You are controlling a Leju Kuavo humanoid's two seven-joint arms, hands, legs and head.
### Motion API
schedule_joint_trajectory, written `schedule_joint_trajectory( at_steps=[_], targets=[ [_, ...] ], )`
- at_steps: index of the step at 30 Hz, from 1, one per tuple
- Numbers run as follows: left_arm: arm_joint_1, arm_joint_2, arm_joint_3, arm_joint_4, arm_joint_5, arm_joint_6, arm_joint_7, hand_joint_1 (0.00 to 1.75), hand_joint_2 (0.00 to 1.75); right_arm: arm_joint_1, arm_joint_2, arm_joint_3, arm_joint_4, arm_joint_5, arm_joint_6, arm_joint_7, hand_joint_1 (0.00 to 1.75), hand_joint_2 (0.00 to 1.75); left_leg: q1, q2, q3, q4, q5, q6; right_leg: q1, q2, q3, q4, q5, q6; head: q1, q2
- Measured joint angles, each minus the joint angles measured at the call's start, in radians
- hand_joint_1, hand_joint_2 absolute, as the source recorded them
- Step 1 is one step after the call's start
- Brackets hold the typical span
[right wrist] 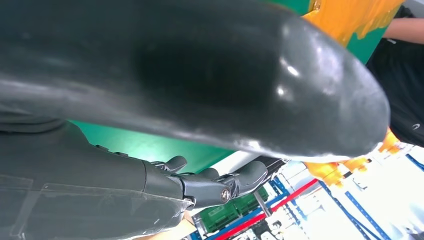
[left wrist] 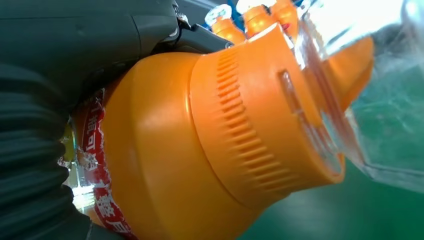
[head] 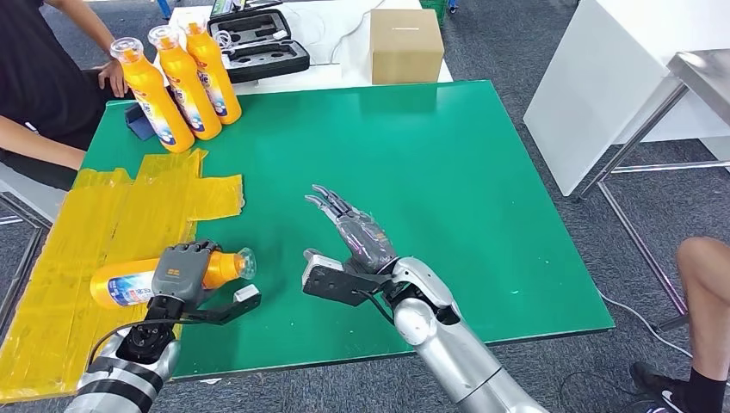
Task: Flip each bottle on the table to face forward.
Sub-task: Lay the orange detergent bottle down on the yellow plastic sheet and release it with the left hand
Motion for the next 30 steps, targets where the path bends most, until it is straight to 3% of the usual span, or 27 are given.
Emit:
schedule_joint_trajectory(
  at_steps=[19,20,24,30],
  targets=[
    [-0.042,-0.015,0.05,0.089,0.0,-0.003,-0.022,1.75,1.75,-0.004,0.0,0.0,0.0,-0.003,0.002,-0.004,0.0,0.0,0.0,0.0,0.003,0.0,0.0,0.0,0.0,0.0,0.004,0.0,0.0,0.0,0.0,0.0],
    [-0.046,-0.015,0.057,0.097,0.0,0.0,-0.027,1.68,1.75,-0.005,-0.001,0.0,0.0,-0.004,0.002,-0.005,0.0,0.0,0.0,0.0,0.003,0.0,0.0,0.0,0.0,0.0,0.004,0.0,0.0,0.0,0.0,0.0],
    [-0.061,-0.015,0.094,0.135,0.0,0.019,-0.049,0.0,1.75,-0.007,-0.003,0.0,0.001,-0.006,0.006,-0.009,0.0,0.0,0.0,0.0,0.005,0.0,0.0,-0.001,0.0,0.0,0.006,0.0,0.0,0.0,0.0,0.0],
    [-0.069,-0.02,0.144,0.162,0.0,0.029,-0.081,0.0,1.75,-0.009,-0.004,0.001,0.008,-0.006,0.012,-0.01,0.0,0.0,0.0,0.0,0.007,-0.001,0.0,-0.001,0.0,0.0,0.007,0.0,0.0,0.0,0.0,0.0]
  ],
)
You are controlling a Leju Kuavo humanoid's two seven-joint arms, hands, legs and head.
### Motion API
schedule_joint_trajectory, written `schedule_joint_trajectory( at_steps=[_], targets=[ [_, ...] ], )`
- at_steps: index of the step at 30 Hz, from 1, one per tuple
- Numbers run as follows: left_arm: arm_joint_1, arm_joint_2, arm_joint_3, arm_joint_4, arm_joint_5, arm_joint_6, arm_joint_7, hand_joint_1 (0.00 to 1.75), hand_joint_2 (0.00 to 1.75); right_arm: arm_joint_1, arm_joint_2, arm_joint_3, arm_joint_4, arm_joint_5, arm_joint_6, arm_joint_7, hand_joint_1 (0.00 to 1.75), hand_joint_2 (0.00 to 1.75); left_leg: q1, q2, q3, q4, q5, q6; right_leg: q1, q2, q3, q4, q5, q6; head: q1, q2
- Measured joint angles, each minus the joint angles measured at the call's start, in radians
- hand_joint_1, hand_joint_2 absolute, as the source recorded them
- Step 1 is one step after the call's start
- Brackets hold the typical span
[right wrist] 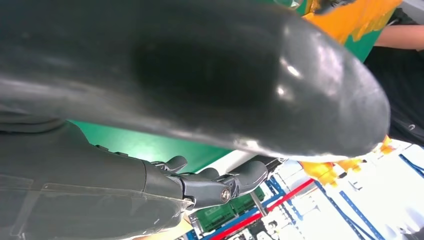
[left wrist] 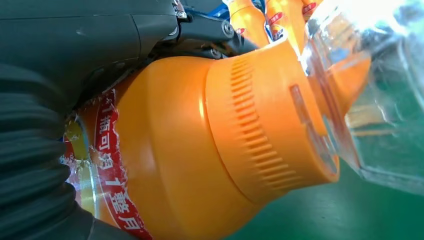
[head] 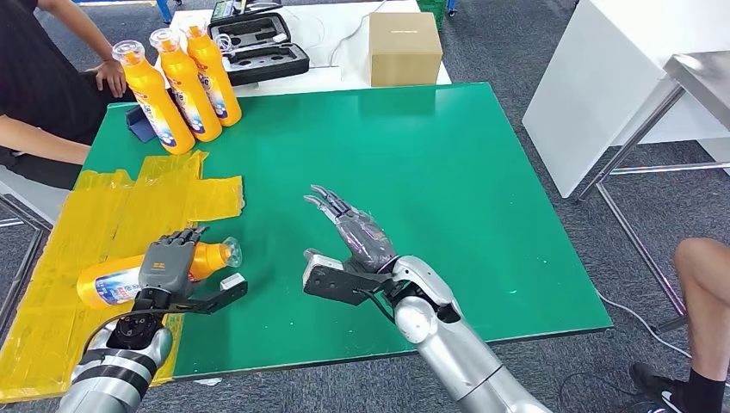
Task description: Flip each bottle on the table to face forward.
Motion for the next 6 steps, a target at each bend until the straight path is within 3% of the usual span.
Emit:
schedule_joint_trajectory(
  at_steps=[6],
  targets=[
    [0.0,-0.002,0.022,0.011,0.0,0.018,-0.004,0.0,1.75,-0.007,0.0,0.001,0.014,0.002,0.0,0.0,0.0,0.0,0.0,0.0,0.0,0.0,0.0,0.0,0.0,0.0,0.0,0.0,0.0,0.0,0.0,0.0]
  ],
)
